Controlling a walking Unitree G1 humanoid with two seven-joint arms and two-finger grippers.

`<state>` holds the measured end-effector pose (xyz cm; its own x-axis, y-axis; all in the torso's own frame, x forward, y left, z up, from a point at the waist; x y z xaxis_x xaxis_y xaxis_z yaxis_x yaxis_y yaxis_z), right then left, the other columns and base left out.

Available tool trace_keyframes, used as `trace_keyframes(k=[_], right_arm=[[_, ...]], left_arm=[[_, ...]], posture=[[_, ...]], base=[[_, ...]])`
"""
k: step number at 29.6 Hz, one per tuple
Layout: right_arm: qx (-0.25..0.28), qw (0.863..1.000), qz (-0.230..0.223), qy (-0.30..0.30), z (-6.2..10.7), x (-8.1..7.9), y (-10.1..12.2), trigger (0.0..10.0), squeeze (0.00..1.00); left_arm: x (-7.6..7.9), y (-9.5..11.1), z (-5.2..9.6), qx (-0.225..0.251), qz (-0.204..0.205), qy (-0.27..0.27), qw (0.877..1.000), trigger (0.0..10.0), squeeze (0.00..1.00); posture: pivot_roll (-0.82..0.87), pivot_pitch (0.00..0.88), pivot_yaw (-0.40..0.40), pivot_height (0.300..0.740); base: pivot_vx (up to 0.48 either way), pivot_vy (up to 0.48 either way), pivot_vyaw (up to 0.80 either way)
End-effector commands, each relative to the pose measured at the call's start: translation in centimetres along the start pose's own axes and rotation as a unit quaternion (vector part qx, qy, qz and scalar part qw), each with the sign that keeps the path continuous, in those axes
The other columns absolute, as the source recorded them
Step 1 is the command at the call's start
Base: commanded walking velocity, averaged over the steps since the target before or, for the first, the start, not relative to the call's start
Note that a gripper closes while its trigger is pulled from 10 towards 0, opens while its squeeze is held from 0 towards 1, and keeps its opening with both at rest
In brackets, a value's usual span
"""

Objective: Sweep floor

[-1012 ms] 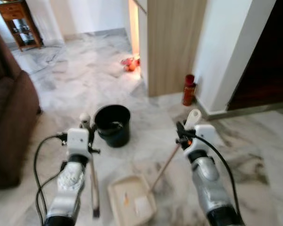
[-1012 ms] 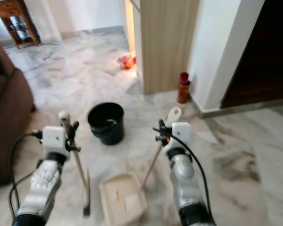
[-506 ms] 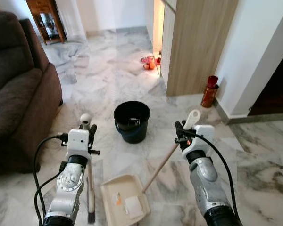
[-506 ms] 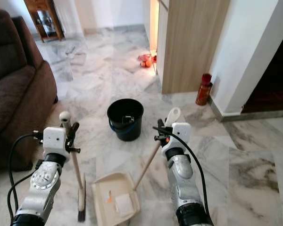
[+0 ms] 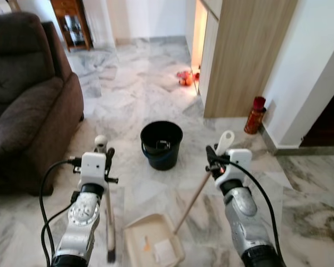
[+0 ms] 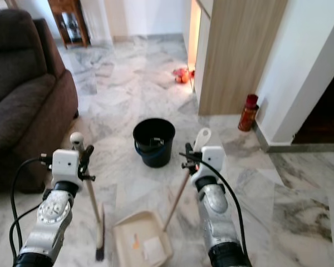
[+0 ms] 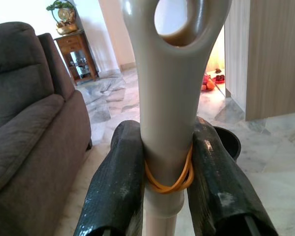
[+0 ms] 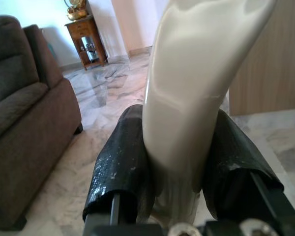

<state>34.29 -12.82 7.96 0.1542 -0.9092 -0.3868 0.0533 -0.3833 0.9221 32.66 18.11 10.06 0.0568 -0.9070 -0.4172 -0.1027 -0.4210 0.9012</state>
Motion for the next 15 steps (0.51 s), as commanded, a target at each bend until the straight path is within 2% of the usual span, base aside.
trace_keyframes(k=[1, 13, 15], right_arm=[[0.026, 1.0, 0.001, 0.009, -0.51, -0.4, 1.5, 10.0, 0.0], [0.024, 0.999, 0.01, 0.019, -0.48, -0.61, 1.52, 10.0, 0.0], [0.024, 0.999, 0.012, 0.021, -0.47, -0.71, 1.5, 10.0, 0.0]], left_arm=[[-0.43, 0.63, -0.44, 0.009, -0.006, 0.007, 1.0, 10.0, 0.0], [-0.45, 0.7, -0.54, 0.011, -0.006, 0.008, 1.0, 10.0, 0.0], [-0.43, 0.73, -0.56, 0.011, -0.006, 0.007, 1.0, 10.0, 0.0]], posture=[[0.12, 0.0, 0.059, 0.74], [0.12, 0.0, 0.06, 0.74], [0.12, 0.0, 0.06, 0.74]], base=[[0.315, 0.0, 0.0], [0.331, 0.0, 0.0], [0.349, 0.0, 0.77]])
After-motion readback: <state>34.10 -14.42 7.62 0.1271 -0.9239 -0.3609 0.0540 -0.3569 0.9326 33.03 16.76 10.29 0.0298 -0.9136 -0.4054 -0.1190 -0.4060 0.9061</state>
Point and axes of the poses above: a point about 5 cm out from each wrist's last joint towards the gripper, its own z axis pointing back from the gripper into the wrist, its own y axis along the axis of the wrist's last joint, x = y × z, the point moved 3 cm from there along -z, pointing out of the wrist towards the gripper, and after that the axes turned 14 degrees about -z, right-handed, at the moved point
